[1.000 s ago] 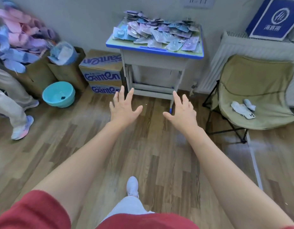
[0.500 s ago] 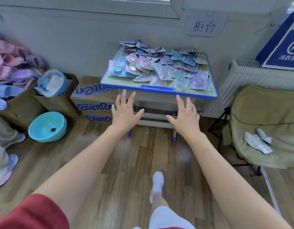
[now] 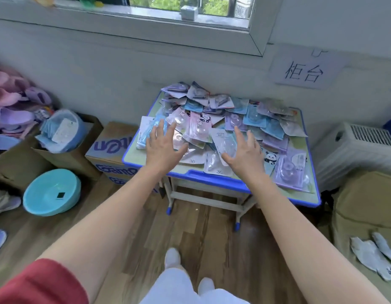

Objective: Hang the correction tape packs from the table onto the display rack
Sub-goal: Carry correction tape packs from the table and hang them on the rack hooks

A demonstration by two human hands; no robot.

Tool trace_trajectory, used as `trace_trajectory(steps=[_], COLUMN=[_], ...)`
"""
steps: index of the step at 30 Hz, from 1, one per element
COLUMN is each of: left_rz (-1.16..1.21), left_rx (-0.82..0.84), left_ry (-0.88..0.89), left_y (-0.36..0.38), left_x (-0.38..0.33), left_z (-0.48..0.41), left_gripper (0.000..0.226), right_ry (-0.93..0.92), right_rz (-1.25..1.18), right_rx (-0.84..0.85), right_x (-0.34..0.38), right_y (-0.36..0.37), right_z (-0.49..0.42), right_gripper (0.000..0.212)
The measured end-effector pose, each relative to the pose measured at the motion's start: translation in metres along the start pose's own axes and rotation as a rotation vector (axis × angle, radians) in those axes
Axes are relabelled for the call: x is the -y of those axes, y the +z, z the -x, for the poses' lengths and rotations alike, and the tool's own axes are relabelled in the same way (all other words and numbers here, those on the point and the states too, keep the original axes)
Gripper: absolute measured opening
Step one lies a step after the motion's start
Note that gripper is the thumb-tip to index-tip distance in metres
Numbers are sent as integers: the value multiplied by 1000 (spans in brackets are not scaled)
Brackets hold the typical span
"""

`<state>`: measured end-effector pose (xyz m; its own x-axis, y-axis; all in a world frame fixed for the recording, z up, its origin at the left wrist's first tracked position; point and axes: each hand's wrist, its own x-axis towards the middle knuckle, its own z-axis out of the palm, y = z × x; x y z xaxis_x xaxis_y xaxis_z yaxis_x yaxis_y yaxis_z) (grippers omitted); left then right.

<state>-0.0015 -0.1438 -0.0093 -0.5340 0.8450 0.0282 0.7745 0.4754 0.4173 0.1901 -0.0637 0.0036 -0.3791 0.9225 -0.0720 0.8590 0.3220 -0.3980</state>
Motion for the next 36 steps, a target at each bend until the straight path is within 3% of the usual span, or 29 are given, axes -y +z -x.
trace_trajectory(steps=[11,17,29,36], left_rz=[74,0,-124,-133], left_rx=[15,120,344,374], left_ry=[100,116,137,153], left_y=[4,17,45,48], left_x=[14,22,40,43], left_z=[-205,-283,-350,-357], left_gripper=[72,77,84,84], right_ry=[126,193,271,294], right_rz=[-2,43,164,216], right_rx=[2,52,281,263], right_x=[33,44,40,39], right_y=[17,37,72,73], right_z=[-183,-251,-330,-342], right_gripper=[83,82,81,79])
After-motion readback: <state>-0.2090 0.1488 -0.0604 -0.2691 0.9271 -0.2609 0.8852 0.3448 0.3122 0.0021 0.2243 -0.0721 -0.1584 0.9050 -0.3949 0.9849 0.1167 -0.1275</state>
